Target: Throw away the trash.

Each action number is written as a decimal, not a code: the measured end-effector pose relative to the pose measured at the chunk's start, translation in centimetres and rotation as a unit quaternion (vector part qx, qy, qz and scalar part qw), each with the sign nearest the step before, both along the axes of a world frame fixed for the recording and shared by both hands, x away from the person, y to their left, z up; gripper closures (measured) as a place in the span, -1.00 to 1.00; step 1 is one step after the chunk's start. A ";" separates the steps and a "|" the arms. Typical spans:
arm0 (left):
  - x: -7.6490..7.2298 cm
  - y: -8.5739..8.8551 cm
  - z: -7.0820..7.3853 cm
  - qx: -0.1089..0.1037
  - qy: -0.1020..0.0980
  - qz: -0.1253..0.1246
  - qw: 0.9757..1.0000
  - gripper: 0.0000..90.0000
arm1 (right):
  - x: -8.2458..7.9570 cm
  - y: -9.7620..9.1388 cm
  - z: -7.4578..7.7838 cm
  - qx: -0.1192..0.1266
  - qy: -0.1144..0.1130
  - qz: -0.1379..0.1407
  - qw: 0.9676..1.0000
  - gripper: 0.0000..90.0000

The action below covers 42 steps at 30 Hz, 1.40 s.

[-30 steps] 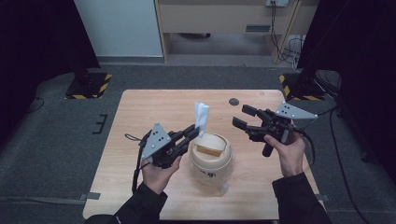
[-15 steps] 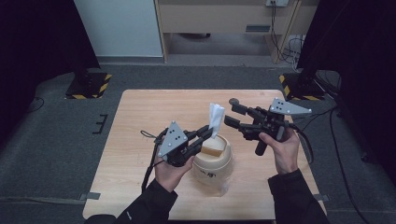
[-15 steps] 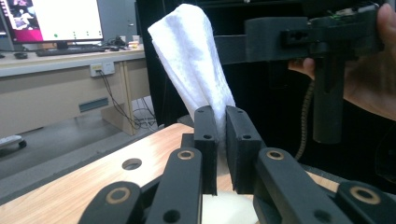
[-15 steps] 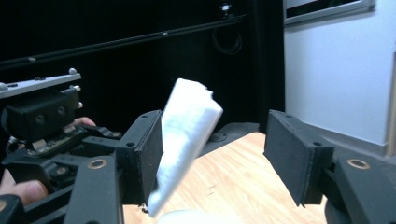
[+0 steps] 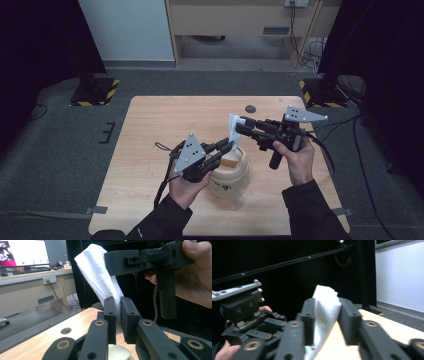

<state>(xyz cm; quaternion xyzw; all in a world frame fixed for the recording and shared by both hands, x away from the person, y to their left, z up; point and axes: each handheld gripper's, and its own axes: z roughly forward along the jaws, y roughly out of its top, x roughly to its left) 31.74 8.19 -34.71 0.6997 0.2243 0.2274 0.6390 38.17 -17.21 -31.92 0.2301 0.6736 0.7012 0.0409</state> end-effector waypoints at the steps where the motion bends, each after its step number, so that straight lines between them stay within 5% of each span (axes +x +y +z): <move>1: 0.0 0.0 0.0 -0.001 0.001 0.000 1.000 0.85 | -0.1 0.0 0.0 0.002 0.001 0.002 1.000 0.68; 10: 0.3 1.3 -0.3 -0.022 0.025 0.011 0.999 0.66 | 0.0 -0.2 0.3 0.019 -0.010 -0.013 1.000 0.90; 14: 0.2 3.1 -0.7 -0.022 0.027 0.036 0.999 0.51 | 0.2 -0.7 0.7 0.030 -0.023 -0.035 0.999 0.90; 19: 0.6 6.6 -1.9 -0.008 0.051 0.079 0.996 0.38 | 0.9 -1.4 0.6 0.008 -0.041 -0.083 0.996 0.90; 21: 1.0 8.6 -3.3 0.010 0.075 0.106 0.991 0.28 | 1.4 -1.7 -0.2 -0.003 -0.043 -0.103 0.994 0.90; 22: 1.0 8.6 -3.3 0.010 0.075 0.106 0.991 0.25 | 1.4 -1.7 -0.2 -0.003 -0.043 -0.103 0.994 0.90; 23: 1.2 9.9 -4.5 0.020 0.093 0.123 0.988 0.21 | 1.6 -1.6 -0.8 -0.009 -0.041 -0.108 0.993 0.90; 25: 1.3 10.5 -5.2 0.024 0.100 0.131 0.986 0.16 | 1.8 -1.5 -1.5 -0.024 -0.043 -0.111 0.993 0.89; 27: 1.5 12.1 -7.2 0.038 0.126 0.154 0.979 0.09 | 2.1 -1.3 -2.2 -0.036 -0.044 -0.112 0.992 0.89; 31: 1.7 13.3 -9.2 0.052 0.148 0.171 0.973 0.00 | 2.5 -1.1 -3.1 -0.053 -0.041 -0.117 0.991 0.89; 34: 2.1 14.4 -11.3 0.062 0.180 0.187 0.964 -0.13 | 2.9 -0.8 -4.1 -0.064 -0.038 -0.121 0.990 0.89; 42: 2.7 15.1 -12.5 0.069 0.197 0.198 0.958 -0.25 | 3.3 -0.2 -6.2 -0.090 -0.023 -0.121 0.988 0.89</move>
